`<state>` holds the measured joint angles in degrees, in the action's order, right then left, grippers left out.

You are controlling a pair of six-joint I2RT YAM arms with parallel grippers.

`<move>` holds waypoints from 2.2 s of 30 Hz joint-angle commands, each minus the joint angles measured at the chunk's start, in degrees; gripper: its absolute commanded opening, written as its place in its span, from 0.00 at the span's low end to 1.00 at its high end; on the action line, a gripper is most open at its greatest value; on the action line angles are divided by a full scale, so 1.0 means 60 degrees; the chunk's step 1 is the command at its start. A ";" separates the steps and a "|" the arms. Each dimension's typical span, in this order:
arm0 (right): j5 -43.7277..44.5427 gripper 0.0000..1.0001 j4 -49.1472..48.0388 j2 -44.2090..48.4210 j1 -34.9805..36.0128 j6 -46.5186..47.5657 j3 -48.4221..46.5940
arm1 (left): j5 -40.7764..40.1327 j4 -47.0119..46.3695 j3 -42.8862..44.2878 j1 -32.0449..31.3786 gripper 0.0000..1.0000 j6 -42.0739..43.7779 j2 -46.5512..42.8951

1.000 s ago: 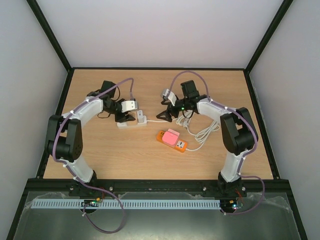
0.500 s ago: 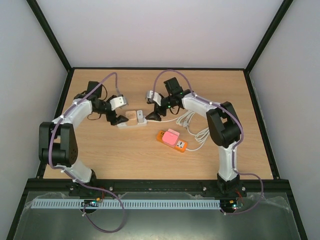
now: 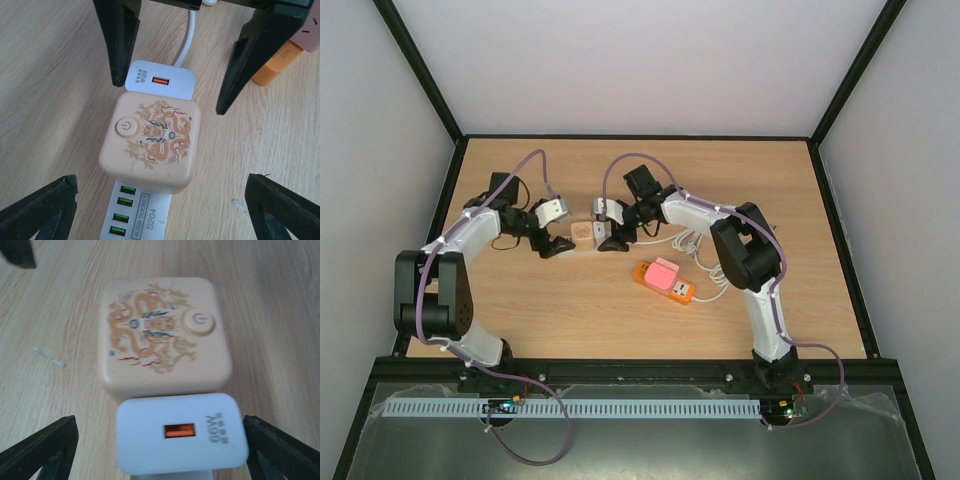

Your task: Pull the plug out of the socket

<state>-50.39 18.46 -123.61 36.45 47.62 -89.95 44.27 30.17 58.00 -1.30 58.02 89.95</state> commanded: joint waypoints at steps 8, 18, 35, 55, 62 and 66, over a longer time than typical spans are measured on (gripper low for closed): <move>0.0062 0.67 0.0053 -0.0298 0.0004 0.0100 -0.0299 | 0.0456 0.0191 0.0128 -0.0350 0.93 0.0643 0.0904; 0.0151 0.49 -0.0371 0.0167 0.0005 0.0057 0.0614 | 0.0216 -0.0214 0.0073 -0.0830 0.91 0.0723 0.1326; 0.0378 0.44 -0.0981 0.0665 0.0005 -0.0226 0.1748 | 0.0276 -0.1873 -0.1157 -0.1233 0.68 0.0556 0.0257; 0.0427 0.40 -0.1150 0.0666 0.0005 -0.0245 0.1957 | 0.0311 -0.2515 -0.1702 -0.1160 0.65 0.0219 0.0249; 0.0517 0.38 -0.1142 0.0611 0.0005 -0.0202 0.1998 | 0.0647 -0.2978 -0.1855 -0.1160 0.49 -0.0280 -0.0248; 0.0526 0.36 -0.1115 0.0571 0.0005 -0.0202 0.1999 | 0.1028 -0.3001 -0.1791 -0.1160 0.46 -0.0503 -0.0494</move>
<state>-51.22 9.52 -119.61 36.40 45.84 -79.81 43.51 14.00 46.96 -8.29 56.77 90.65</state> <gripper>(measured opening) 0.504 0.611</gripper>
